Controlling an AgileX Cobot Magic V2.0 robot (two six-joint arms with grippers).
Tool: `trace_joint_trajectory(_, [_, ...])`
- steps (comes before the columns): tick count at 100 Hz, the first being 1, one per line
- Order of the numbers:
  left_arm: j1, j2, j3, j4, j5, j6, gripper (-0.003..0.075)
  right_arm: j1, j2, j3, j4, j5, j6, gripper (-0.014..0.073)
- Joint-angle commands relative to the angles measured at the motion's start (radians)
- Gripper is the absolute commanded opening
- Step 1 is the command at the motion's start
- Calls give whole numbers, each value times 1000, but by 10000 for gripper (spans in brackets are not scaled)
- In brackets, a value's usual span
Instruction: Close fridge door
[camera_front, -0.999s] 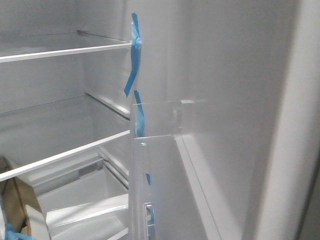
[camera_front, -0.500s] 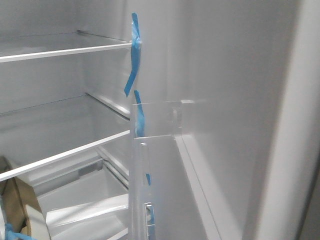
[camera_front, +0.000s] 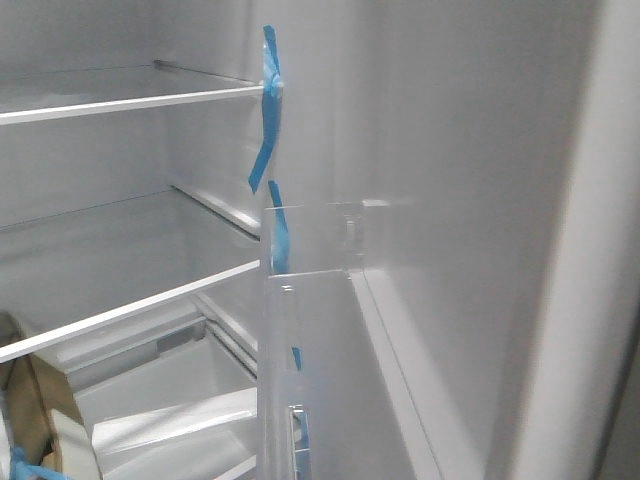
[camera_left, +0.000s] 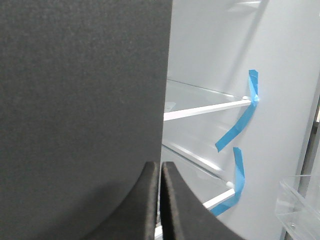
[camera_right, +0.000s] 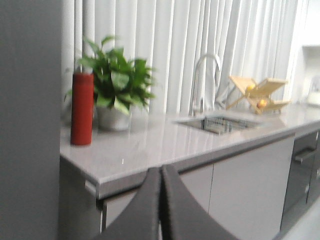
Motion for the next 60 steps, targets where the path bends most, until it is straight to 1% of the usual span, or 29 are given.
trace_joint_trajectory(1, [-2,19,28,-2,-77,-3,-21,-2,58,-101,-8,-76,9,-76])
trace_joint_trajectory(16, [-2,19,28,-2,-77,-3,-21,1,122,-228,-8,-64,95,-76])
trace_joint_trajectory(25, [-2,19,28,-2,-77,-3,-21,31,149,-315,-8,-34,100,-76])
trace_joint_trajectory(43, [-2,19,28,-2,-77,-3,-21,117,237,-494,-8,137,100,-76])
trace_joint_trajectory(60, [-2,19,28,-2,-77,-3,-21,195,309,-625,-8,295,100,-76])
